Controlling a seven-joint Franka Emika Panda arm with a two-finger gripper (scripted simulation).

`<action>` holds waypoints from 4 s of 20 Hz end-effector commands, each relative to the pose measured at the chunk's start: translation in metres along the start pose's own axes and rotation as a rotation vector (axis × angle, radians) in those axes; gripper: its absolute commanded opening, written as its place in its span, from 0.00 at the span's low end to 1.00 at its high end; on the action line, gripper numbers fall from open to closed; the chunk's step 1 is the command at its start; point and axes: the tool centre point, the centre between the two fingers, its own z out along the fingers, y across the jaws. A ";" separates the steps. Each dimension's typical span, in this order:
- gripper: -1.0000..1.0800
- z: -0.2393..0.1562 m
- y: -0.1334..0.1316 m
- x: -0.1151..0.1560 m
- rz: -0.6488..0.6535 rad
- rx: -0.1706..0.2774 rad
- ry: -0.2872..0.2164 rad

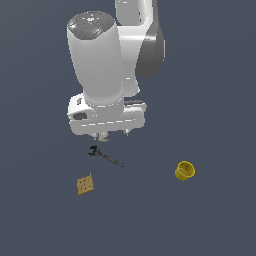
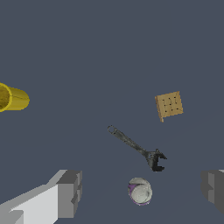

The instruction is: Pick up a designated object from a clutter of objects.

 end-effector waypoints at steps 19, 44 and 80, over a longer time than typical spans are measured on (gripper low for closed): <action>0.96 0.162 0.118 0.059 -0.180 -0.001 0.005; 0.96 0.245 0.142 0.060 -0.221 -0.003 0.004; 0.00 0.169 0.103 0.061 -0.222 -0.003 0.004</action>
